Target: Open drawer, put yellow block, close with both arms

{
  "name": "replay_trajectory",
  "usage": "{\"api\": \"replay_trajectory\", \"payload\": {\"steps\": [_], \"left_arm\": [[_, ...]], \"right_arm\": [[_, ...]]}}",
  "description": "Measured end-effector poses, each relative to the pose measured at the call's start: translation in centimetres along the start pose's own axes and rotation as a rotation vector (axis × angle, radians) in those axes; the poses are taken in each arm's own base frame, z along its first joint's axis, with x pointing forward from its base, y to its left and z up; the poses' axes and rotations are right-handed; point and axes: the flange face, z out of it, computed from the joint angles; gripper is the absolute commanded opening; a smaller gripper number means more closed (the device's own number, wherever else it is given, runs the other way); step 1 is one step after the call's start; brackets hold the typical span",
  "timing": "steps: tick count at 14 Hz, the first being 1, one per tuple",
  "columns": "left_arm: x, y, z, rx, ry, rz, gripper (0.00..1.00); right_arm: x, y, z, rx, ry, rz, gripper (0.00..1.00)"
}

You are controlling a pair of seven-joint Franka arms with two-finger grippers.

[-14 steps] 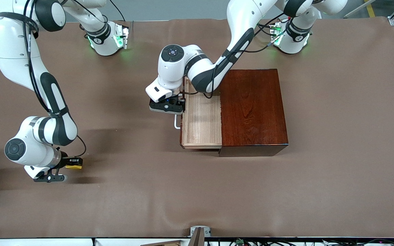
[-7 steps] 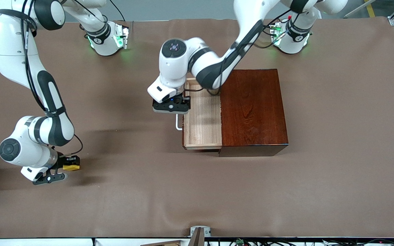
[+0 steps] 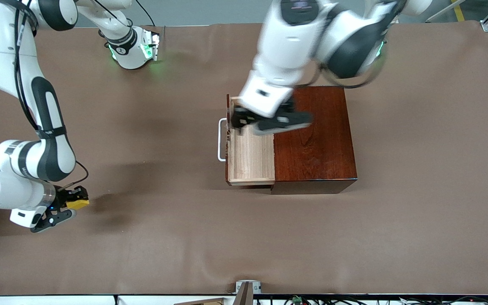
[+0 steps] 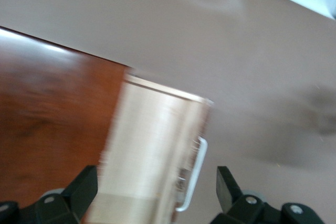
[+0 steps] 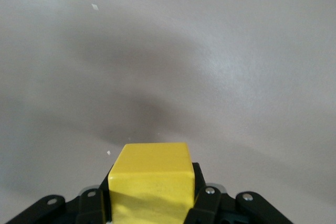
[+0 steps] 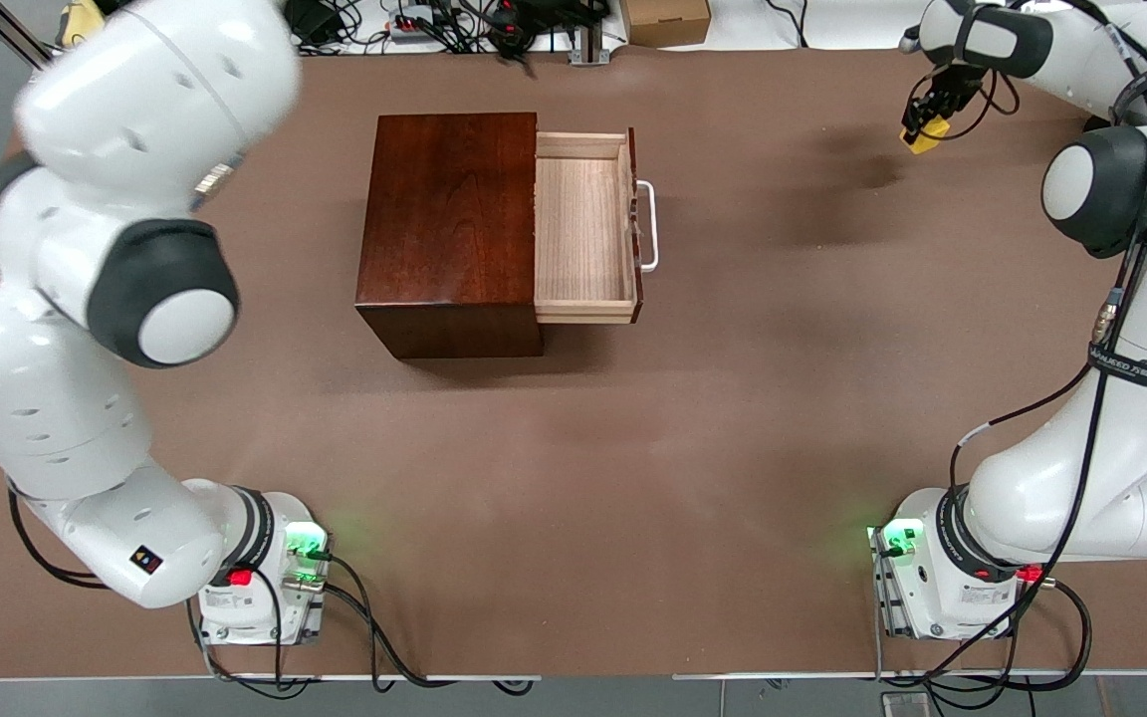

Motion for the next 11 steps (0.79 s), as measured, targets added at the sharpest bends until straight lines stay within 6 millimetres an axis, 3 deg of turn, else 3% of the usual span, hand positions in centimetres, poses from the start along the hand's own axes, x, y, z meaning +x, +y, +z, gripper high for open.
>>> {"api": "replay_trajectory", "payload": {"steps": [3, 7, 11], "left_arm": [[5.5, -6.8, -4.0, 0.056, -0.01, -0.052, 1.0], [10.2, -15.7, -8.5, 0.112, -0.048, 0.062, 1.0], [13.4, -24.1, -9.9, 0.142, -0.079, 0.093, 1.0]], "right_arm": [[0.9, -1.9, -3.9, -0.019, 0.035, -0.15, 0.0], [2.4, -5.1, -7.6, -0.051, 0.075, -0.409, 0.0], [6.2, -11.4, -10.6, -0.07, 0.139, -0.701, 0.0]]}}
